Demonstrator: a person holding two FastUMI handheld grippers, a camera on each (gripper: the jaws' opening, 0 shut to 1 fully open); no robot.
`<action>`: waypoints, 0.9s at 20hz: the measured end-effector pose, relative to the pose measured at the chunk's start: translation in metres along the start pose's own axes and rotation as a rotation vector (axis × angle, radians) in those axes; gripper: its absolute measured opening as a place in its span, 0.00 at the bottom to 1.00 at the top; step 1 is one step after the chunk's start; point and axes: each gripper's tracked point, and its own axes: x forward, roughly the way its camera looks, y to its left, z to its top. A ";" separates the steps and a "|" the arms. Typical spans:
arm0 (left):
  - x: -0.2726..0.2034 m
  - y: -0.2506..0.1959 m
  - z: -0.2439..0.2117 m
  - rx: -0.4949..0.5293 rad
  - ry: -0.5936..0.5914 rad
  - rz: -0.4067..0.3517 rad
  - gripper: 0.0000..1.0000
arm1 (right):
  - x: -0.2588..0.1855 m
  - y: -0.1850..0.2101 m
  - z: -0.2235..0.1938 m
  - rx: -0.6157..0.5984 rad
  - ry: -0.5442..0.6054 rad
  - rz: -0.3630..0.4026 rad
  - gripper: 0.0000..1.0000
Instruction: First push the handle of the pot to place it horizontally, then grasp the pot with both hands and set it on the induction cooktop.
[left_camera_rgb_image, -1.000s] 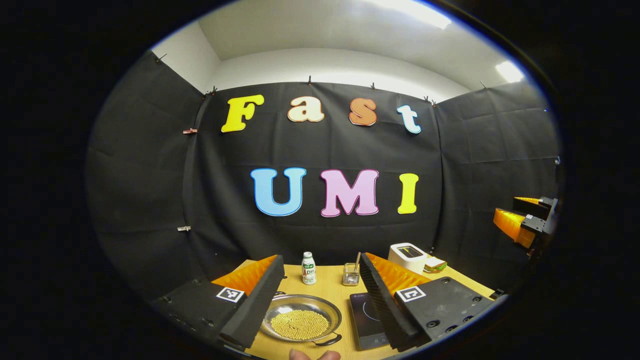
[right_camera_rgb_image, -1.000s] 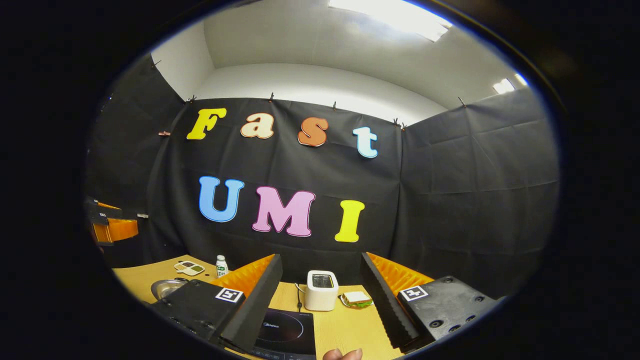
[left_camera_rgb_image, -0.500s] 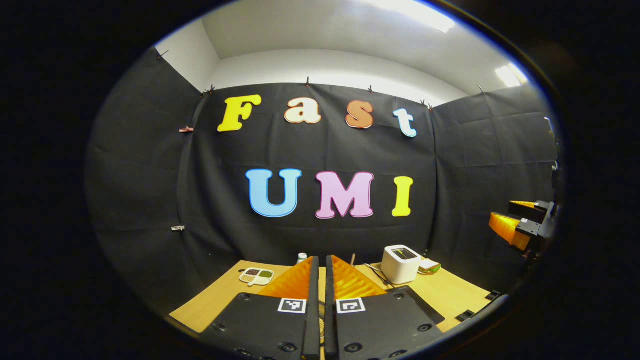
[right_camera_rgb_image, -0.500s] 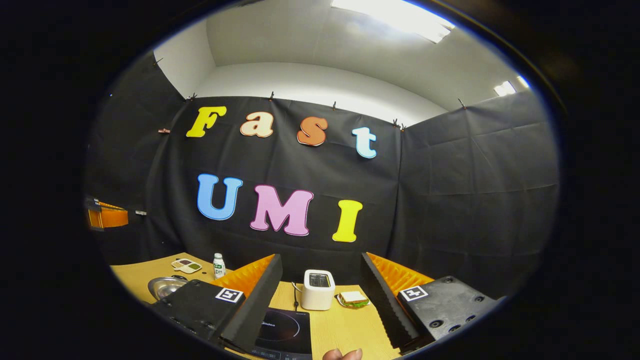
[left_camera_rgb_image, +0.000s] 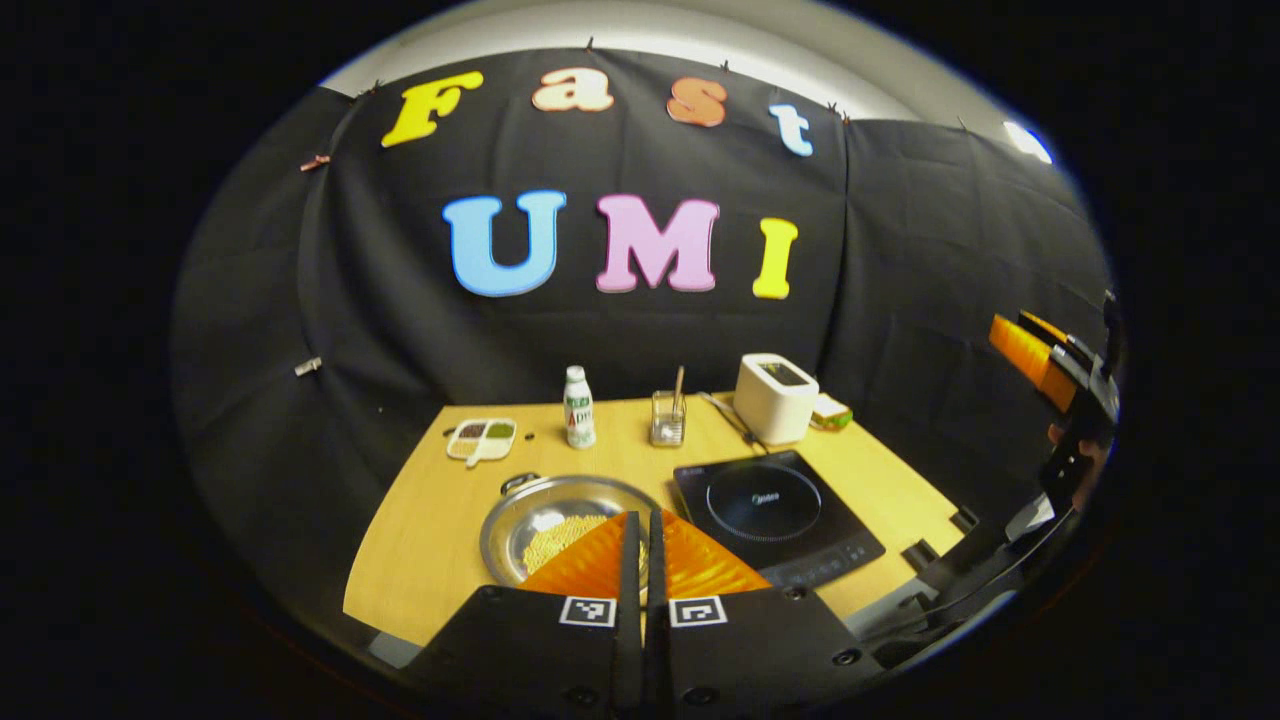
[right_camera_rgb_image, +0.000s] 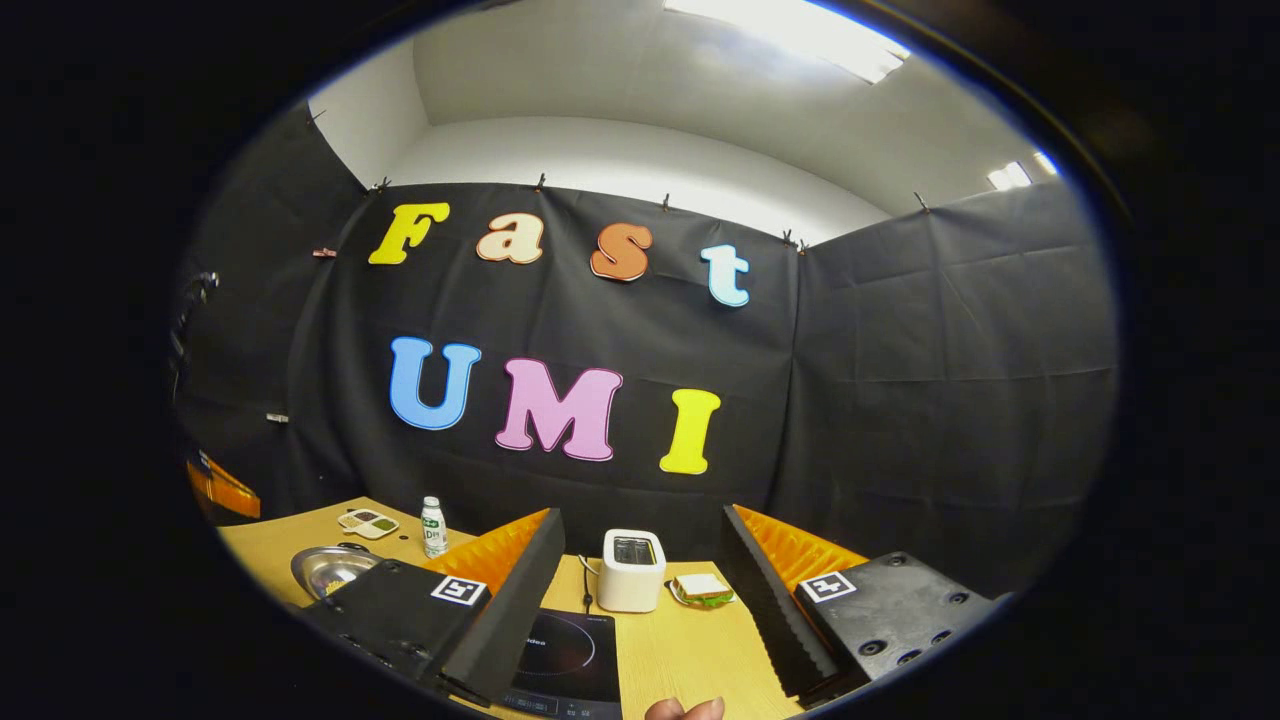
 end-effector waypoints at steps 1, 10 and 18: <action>0.003 0.002 -0.013 -0.001 0.058 -0.016 0.05 | -0.001 -0.001 -0.002 -0.005 0.004 -0.003 0.97; 0.020 0.022 -0.132 0.067 0.551 -0.128 0.06 | -0.002 -0.002 -0.011 -0.045 0.037 -0.030 0.98; 0.079 0.029 -0.206 0.064 0.823 -0.187 0.05 | -0.005 -0.005 -0.013 -0.057 0.046 -0.067 0.98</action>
